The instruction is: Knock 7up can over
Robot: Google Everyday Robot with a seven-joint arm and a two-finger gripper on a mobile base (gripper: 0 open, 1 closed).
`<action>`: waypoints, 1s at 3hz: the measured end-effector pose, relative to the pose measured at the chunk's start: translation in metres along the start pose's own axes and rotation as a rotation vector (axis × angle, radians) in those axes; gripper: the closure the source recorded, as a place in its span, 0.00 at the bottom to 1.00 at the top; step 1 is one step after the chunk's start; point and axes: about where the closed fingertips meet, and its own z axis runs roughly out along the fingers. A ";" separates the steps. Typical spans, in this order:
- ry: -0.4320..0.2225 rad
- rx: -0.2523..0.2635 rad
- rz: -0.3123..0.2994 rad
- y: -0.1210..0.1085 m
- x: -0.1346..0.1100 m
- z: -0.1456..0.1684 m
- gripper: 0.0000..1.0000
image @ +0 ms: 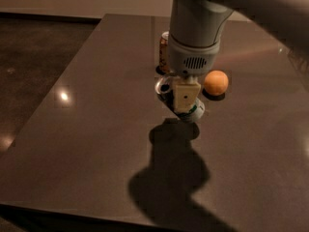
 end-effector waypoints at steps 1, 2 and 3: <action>0.135 -0.015 -0.037 0.000 0.015 0.017 0.99; 0.201 -0.017 -0.057 0.003 0.020 0.024 0.79; 0.238 -0.018 -0.085 0.011 0.015 0.030 0.55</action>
Offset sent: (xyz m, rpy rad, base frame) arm -0.0110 -0.0331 -0.0386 -0.3308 0.0704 0.0321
